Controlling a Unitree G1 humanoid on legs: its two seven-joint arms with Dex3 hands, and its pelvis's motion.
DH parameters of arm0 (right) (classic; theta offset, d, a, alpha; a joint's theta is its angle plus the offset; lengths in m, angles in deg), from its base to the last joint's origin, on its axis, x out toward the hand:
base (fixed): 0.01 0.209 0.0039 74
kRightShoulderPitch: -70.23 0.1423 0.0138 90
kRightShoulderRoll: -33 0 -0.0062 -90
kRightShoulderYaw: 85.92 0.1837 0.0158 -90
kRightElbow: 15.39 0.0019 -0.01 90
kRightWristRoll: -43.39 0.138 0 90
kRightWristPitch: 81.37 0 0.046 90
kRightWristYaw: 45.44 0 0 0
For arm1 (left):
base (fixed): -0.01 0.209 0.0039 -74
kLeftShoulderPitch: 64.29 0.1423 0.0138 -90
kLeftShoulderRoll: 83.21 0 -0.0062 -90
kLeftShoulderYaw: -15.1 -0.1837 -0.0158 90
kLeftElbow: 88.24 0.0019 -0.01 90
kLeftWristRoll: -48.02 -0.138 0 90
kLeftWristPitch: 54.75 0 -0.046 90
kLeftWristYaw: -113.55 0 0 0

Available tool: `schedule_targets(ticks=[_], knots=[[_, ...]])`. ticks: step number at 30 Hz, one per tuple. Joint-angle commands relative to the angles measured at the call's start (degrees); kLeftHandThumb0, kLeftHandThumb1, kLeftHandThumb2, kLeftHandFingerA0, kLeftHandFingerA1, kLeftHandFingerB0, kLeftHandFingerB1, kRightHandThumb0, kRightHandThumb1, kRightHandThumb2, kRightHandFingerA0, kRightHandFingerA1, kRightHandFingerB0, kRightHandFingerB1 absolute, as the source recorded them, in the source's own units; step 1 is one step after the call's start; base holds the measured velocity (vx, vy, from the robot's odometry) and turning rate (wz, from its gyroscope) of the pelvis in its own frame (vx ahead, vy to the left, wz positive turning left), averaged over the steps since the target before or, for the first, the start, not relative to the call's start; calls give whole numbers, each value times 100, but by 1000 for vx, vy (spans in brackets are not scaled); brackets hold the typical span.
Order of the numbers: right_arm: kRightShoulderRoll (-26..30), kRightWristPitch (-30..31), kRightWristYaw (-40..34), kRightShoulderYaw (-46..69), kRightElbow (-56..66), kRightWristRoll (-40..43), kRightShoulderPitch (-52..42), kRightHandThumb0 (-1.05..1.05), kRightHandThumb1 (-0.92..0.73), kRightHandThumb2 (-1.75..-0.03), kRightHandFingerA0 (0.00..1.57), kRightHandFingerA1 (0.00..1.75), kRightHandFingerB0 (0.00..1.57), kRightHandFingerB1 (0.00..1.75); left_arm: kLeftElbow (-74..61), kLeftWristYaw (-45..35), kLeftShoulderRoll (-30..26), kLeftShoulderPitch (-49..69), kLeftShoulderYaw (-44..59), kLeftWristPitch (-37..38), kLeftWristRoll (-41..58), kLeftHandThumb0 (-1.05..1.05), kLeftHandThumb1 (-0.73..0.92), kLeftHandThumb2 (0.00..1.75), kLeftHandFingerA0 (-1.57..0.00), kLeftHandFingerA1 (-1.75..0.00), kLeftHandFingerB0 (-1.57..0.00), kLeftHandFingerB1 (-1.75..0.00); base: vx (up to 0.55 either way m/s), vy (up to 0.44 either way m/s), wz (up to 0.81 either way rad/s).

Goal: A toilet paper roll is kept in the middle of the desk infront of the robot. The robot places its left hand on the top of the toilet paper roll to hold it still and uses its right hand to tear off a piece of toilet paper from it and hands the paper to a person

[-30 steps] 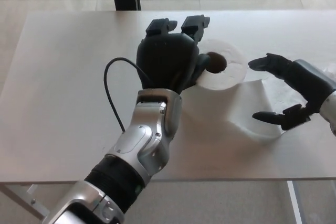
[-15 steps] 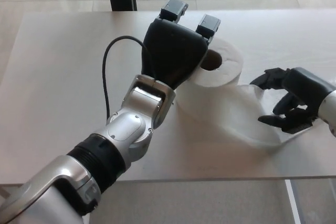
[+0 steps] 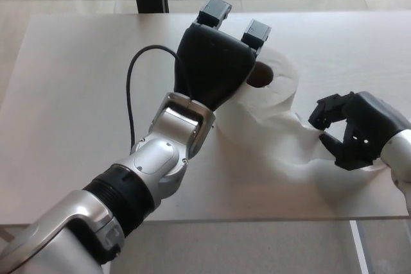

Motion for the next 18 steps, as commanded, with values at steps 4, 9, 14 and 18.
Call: schedule_targets(ticks=[4,9,14,18], knots=[[-87,-961,-1228,70,-119,-391,-272,-26,-69,-82,93,155,89,104,164,-227,8,145,22,-43,-29,-49,70,60,-28,-50,-41,-40,0,0,0],[-177,-1200,-1740,3,-166,-628,-388,-27,-68,-83,93,159,89,84,100,-369,-1,173,39,-10,-3,-52,69,60,-28,-48,-39,-39,0,0,0],[-787,-1403,-2210,654,-165,84,-677,-21,-47,-125,91,175,78,161,142,-367,28,175,0,-86,-69,-43,72,62,-33,-45,-40,-38,0,0,0],[-2063,-919,-2737,2211,155,1450,-783,-22,-51,-113,94,175,76,161,315,-204,34,118,-3,-82,-104,-35,63,59,-31,-46,-41,-39,0,0,0]])
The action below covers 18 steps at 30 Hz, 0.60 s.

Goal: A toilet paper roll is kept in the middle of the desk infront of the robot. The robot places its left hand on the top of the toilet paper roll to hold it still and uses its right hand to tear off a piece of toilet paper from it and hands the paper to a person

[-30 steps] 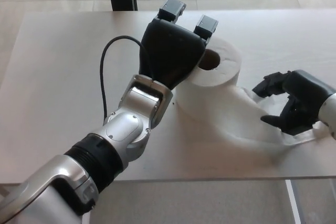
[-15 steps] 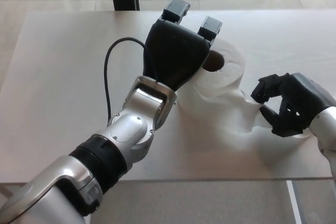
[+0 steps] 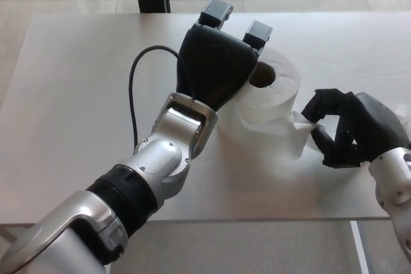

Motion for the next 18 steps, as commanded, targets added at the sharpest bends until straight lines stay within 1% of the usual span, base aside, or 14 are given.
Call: schedule_targets(ticks=[1,2,3,5,6,7,8,9,10,11,13,14,15,18], knots=[[-1358,22,-1341,1784,256,1551,-291,-22,-51,-113,94,175,76,161,306,-122,-42,118,-56,-71,-95,-35,63,59,-31,-46,-41,-39,0,0,0],[-1682,-80,-1443,2353,419,2154,-239,-28,-52,-117,131,144,102,128,353,-190,-81,88,-86,-47,-118,-38,63,59,-30,-46,-41,-40,0,0,0],[-1831,-21,-1509,2586,563,2333,-165,-18,-55,-117,105,175,83,153,344,-202,-87,95,-84,-49,-119,-39,64,59,-31,-46,-41,-40,0,0,0],[-1915,-13,-1466,2689,556,2288,-121,-18,-55,-117,105,175,83,153,374,-196,-88,81,-81,-34,-113,-39,64,59,-31,-46,-41,-40,0,0,0],[-2048,-130,-1517,2923,673,2592,26,-15,-58,-118,104,175,85,150,404,-195,-73,88,-92,-41,-117,-41,63,59,-32,-45,-42,-39,0,0,0],[-2119,-178,-1558,3042,717,2695,119,-15,-55,-120,104,175,85,150,414,-203,-63,91,-94,-38,-111,-41,64,59,-33,-45,-42,-39,0,0,0],[-2305,-87,-1758,3268,837,2926,350,-23,-56,-119,108,175,86,142,390,-237,-64,105,-95,-56,-110,-41,64,59,-32,-45,-42,-39,0,0,0],[-2394,-34,-1822,3372,889,2995,443,-23,-56,-119,108,175,86,142,379,-250,-66,111,-96,-64,-112,-41,64,59,-32,-45,-42,-39,0,0,0],[-2498,20,-1901,3504,942,3132,562,-31,-60,-112,110,175,87,140,372,-239,-70,113,-99,-56,-115,-41,63,59,-32,-45,-43,-39,0,0,0],[-2660,81,-2071,3701,1029,3395,764,-29,-65,-105,109,175,88,141,371,-196,-78,116,-107,-40,-128,-41,63,59,-33,-45,-44,-40,0,0,0],[-2734,76,-2095,3781,1059,3429,829,-29,-65,-105,109,175,88,141,385,-156,-80,114,-112,-34,-138,-41,63,59,-33,-45,-44,-40,0,0,0],[-2759,-8,-2103,3799,1052,3378,866,-21,-59,-117,107,175,85,144,368,-171,-93,118,-111,-10,-130,-41,63,59,-34,-44,-44,-40,0,0,0],[-2819,-39,-2145,3886,1044,3436,947,-18,-60,-113,106,175,85,145,357,-199,-102,117,-117,-8,-134,-41,63,59,-33,-44,-44,-40,0,0,0],[-2975,45,-2214,4097,1155,3703,1129,-18,-52,-122,105,175,85,151,313,-309,-137,98,-148,-18,-168,-42,64,59,-32,-44,-42,-39,0,0,0]])
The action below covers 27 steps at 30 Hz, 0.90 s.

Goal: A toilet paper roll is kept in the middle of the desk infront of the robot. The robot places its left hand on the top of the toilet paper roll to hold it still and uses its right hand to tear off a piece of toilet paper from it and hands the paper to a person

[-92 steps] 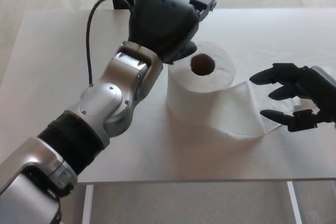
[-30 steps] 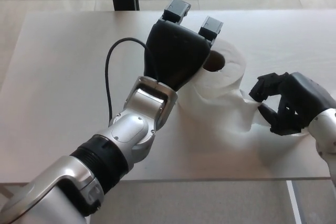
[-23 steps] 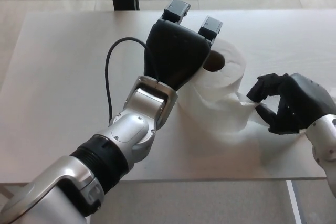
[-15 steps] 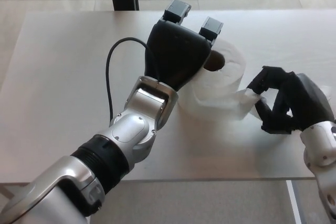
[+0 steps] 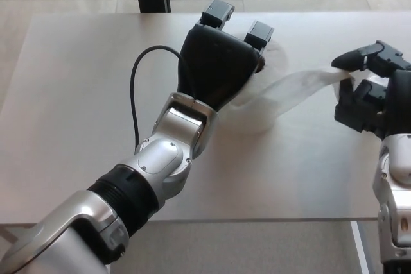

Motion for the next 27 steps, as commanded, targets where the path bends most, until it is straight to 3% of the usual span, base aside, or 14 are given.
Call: schedule_targets(ticks=[1,2,5,9,10,12,14,15,16,17,18,19,23,27], knots=[[-950,52,-1649,1730,723,2380,857,-18,-52,-122,105,175,85,151,285,-310,-163,109,-148,-7,-159,-42,64,59,-32,-44,-42,-39,0,0,0],[-1021,160,-1674,1849,798,2624,959,-16,-48,-127,104,175,81,154,316,-314,-199,90,-226,1,-244,-45,67,60,-31,-43,-43,-39,0,0,0],[-1084,409,-1712,2021,904,2858,1132,-18,-70,-98,101,175,78,152,336,-305,-244,97,-310,36,-317,-46,69,60,-35,-41,-44,-38,0,0,0],[-1108,597,-1703,2194,1000,3098,1353,-17,-70,-103,100,175,77,156,250,-342,-324,132,-388,134,-359,-45,69,60,-34,-42,-43,-39,0,0,0],[-1090,710,-1774,2232,1052,3151,1476,-21,-62,-118,129,153,93,131,291,-211,-351,156,-449,275,-376,-44,67,60,-35,-43,-43,-39,0,0,0],[-1088,774,-1808,2276,1065,3212,1536,-21,-63,-118,129,154,89,129,279,-159,-368,173,-478,306,-385,-45,66,59,-35,-43,-44,-40,0,0,0],[-1083,833,-1843,2302,1075,3252,1613,-22,-64,-117,128,152,86,126,240,-222,-398,186,-518,354,-388,-46,68,60,-33,-44,-42,-39,0,0,0],[-1082,881,-1880,2313,1092,3268,1658,-16,-72,-105,101,175,76,151,231,-275,-401,175,-530,345,-393,-47,70,60,-30,-45,-41,-39,0,0,0],[-1080,896,-1889,2317,1098,3277,1669,-16,-72,-105,101,175,76,151,226,-282,-404,172,-531,342,-394,-47,70,60,-30,-45,-41,-39,0,0,0],[-1063,900,-1877,2311,1102,3269,1674,-23,-65,-115,127,152,88,127,277,-214,-389,164,-539,373,-385,-48,69,60,-32,-44,-41,-39,0,0,0],[-1057,899,-1874,2314,1097,3271,1672,-12,-65,-117,103,175,75,160,290,-207,-387,172,-551,391,-381,-49,69,60,-32,-43,-40,-38,0,0,0],[-1053,897,-1843,2307,1100,3282,1649,-13,-68,-115,103,175,74,163,287,-205,-396,200,-570,404,-379,-48,68,60,-34,-42,-41,-38,0,0,0],[-1044,982,-1812,2226,1183,3289,1569,-14,-65,-116,105,175,78,160,340,25,-447,356,-579,479,-308,-48,69,60,-34,-45,-40,-40,0,0,0],[-1000,1091,-1877,2169,1294,3370,1571,-14,-73,-98,99,175,78,149,469,420,-533,538,-632,657,-238,-46,70,62,-37,-48,-41,-41,0,0,0]])
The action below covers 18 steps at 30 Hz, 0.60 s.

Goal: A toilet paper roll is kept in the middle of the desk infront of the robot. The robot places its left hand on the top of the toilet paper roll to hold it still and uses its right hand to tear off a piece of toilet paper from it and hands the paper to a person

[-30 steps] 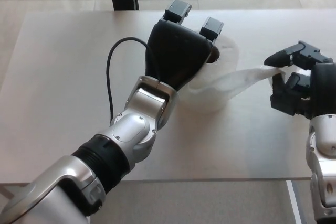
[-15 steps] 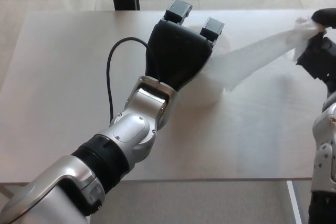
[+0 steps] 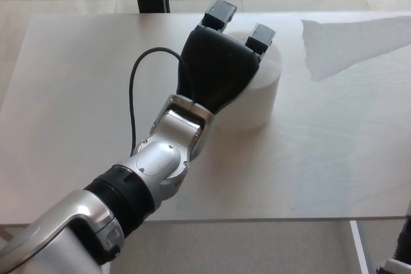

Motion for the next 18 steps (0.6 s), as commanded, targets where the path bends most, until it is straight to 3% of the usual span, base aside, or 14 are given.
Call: schedule_targets(ticks=[1,3,10,11,12,13,14,15,18], knots=[[-514,522,-868,286,475,1363,544,-16,-76,-93,97,175,75,148,490,349,-380,617,-336,732,-107,-46,71,61,-36,-47,-42,-42,0,0,0],[-445,554,-856,243,541,1478,615,-16,-70,-103,96,175,74,156,523,466,-441,791,-351,831,-50,-44,74,62,-27,-49,-38,-41,0,0,0],[-37,691,-866,33,364,1350,857,-17,-61,-117,102,175,78,152,357,571,-626,1079,-301,820,-4,-42,74,62,-36,-46,-43,-41,0,0,0],[332,711,-720,-35,166,1063,878,-22,-58,-120,101,175,71,160,251,631,-691,1124,-225,1107,142,-36,67,61,-44,-52,-48,-46,0,0,0],[724,640,-640,-108,-111,733,911,-18,-54,-123,102,175,80,153,30,563,-827,1186,-141,1463,316,-33,64,63,-44,-57,-49,-49,0,0,0],[1090,448,-443,-257,-352,412,852,-13,-47,-137,103,175,85,149,-279,321,-977,1258,-98,1622,421,-32,65,66,-44,-58,-48,-49,0,0,0],[1340,469,-388,-264,-508,328,868,-15,-39,-138,102,173,84,142,-558,236,-1098,1353,-65,1727,483,-32,64,64,-48,-55,-51,-46,0,0,0],[1826,402,-191,-306,-806,139,860,-20,-46,-126,132,146,91,119,-1215,27,-1384,1527,-11,1845,549,-34,62,62,-48,-57,-54,-47,0,0,0],[2661,355,45,-350,-1285,-64,819,-23,-51,-119,128,141,91,115,-2228,-143,-1824,1757,102,2064,597,-36,59,67,-46,-66,-54,-51,0,0,0]])
